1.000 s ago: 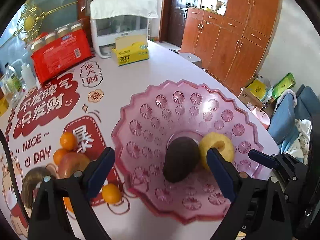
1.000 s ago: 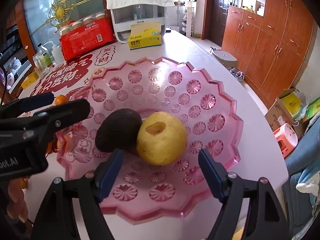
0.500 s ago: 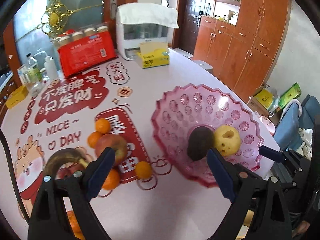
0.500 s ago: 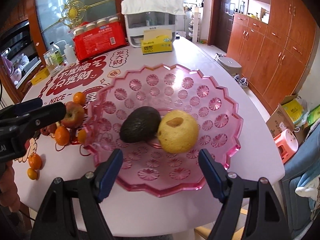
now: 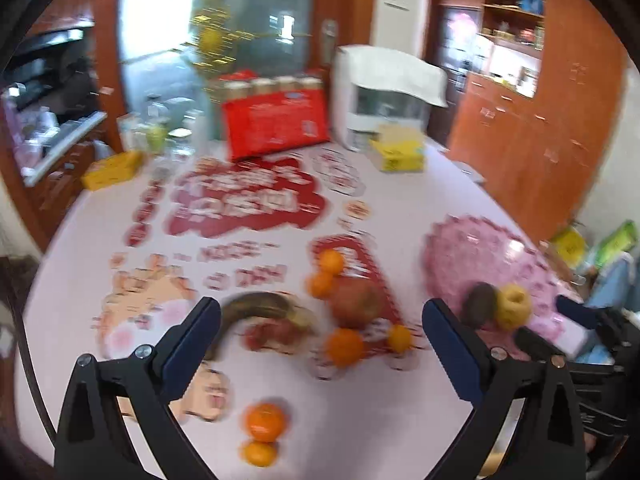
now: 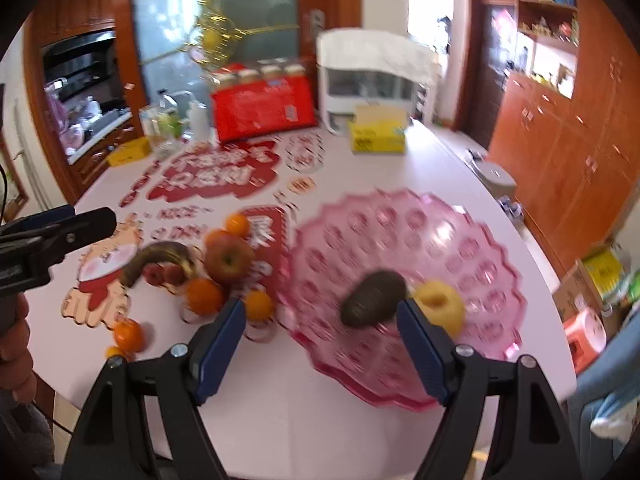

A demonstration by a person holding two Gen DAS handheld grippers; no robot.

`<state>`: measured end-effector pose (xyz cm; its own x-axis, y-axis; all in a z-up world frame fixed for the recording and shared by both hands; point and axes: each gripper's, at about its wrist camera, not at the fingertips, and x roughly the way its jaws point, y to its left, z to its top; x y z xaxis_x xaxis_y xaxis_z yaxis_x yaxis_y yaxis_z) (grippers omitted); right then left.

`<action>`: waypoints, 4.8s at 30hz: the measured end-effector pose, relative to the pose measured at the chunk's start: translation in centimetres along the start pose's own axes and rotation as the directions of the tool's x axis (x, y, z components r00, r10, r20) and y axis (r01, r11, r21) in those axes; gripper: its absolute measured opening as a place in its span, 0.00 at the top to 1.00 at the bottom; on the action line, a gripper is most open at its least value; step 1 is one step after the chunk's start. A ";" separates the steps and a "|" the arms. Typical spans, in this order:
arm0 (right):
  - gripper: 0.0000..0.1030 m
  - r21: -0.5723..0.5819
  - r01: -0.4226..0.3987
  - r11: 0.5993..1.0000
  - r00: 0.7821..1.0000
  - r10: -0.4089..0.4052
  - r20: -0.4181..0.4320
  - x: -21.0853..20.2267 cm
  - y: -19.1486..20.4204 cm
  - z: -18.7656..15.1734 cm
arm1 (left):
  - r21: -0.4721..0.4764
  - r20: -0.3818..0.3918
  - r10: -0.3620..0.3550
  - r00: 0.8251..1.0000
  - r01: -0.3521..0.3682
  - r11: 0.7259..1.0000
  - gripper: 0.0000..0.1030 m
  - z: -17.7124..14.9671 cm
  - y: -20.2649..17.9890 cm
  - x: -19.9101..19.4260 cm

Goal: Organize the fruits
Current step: 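Move the left tool to the brown banana while the right tool moves to the red apple, then close the left tool on the banana while the right tool closes on the apple, then carry the banana with the left tool while the right tool carries the apple to the bowl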

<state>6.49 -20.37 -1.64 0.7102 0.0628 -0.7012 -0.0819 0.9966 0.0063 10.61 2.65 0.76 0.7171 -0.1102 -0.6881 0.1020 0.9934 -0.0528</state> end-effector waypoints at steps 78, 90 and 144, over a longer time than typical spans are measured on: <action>0.33 -0.137 -0.059 0.989 0.995 0.047 -0.088 14.4 10.5 2.9 | -0.040 -0.153 0.008 0.988 -0.015 0.999 0.71 -3.8 11.3 13.5; 0.33 -0.021 -0.098 0.995 0.992 0.100 0.077 5.3 5.1 5.4 | -0.047 -0.038 -0.144 0.989 0.142 0.989 0.70 2.4 6.5 4.8; 0.32 0.233 0.237 0.943 0.961 -0.192 -0.201 13.1 -16.8 0.8 | 0.234 -0.328 -0.168 0.930 0.252 0.939 0.66 -0.3 -21.4 20.5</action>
<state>17.77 -36.26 -10.38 0.5578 -0.1411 -0.8179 0.2540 0.9672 0.0063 22.97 -20.87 -12.45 0.4238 -0.2584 -0.8681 0.4377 0.8975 -0.0535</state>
